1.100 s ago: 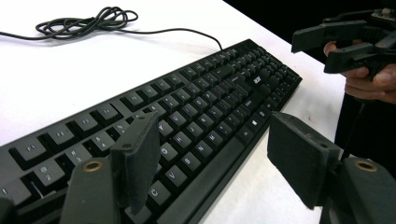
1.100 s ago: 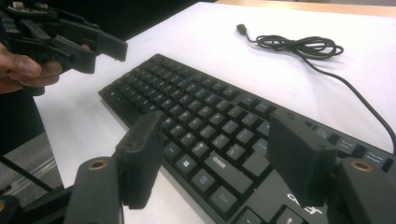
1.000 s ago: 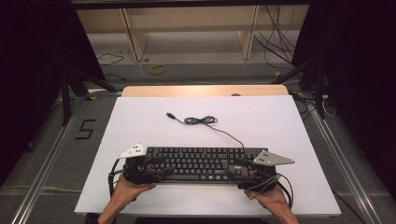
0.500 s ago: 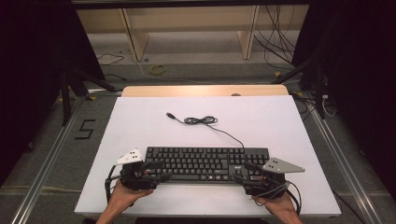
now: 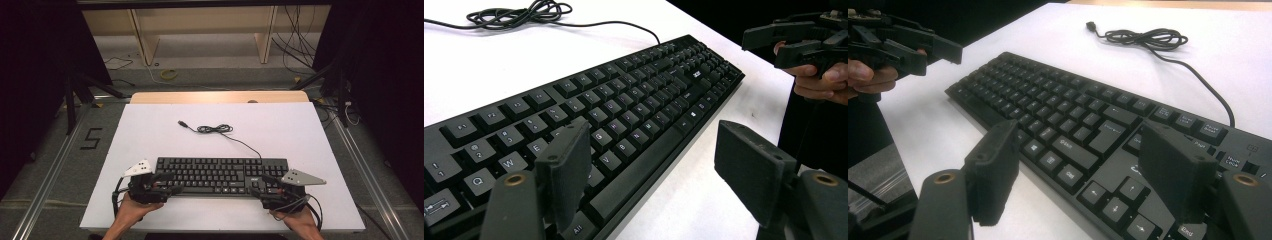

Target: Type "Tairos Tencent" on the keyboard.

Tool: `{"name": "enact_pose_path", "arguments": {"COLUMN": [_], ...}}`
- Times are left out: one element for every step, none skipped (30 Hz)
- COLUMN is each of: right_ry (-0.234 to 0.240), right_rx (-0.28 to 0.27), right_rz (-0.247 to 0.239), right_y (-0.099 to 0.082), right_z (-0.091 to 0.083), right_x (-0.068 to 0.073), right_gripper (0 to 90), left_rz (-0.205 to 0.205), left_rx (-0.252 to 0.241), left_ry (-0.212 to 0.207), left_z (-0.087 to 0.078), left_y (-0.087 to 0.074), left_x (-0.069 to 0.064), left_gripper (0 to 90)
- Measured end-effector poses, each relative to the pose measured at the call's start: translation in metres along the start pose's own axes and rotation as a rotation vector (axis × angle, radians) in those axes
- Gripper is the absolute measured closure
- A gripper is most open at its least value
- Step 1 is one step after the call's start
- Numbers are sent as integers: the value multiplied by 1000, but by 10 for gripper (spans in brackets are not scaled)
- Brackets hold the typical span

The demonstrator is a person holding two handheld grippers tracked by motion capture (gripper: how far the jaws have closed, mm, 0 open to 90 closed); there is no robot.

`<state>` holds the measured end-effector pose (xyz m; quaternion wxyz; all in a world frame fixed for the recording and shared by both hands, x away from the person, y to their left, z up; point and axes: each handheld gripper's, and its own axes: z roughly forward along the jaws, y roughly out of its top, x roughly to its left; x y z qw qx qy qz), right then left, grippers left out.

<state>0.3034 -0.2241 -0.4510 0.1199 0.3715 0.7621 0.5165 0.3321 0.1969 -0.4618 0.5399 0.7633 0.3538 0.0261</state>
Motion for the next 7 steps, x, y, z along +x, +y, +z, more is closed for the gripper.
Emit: {"name": "enact_pose_path", "arguments": {"right_ry": [-1,0,1,0,-1,-1,-1], "right_rx": [0,-1,-1,-1,-1,-1,0], "right_rz": [-3,-4,-3,-4,-4,-2,-4], "right_y": [0,0,0,1,1,0,0], "right_z": [0,0,0,0,0,0,0], "right_x": [0,0,0,0,0,0,0], "right_gripper": [334,334,334,334,334,334,334], "left_rz": [-2,-1,0,1,3,4,4], "left_rx": [-1,-2,-3,-4,-6,-8,-12], "left_ry": [2,3,5,7,8,9,9], "left_z": [0,0,0,0,0,0,-1], "left_y": [0,0,0,0,0,0,0], "left_x": [0,0,0,0,0,0,0], "left_gripper": [303,303,303,303,304,304,304]}}
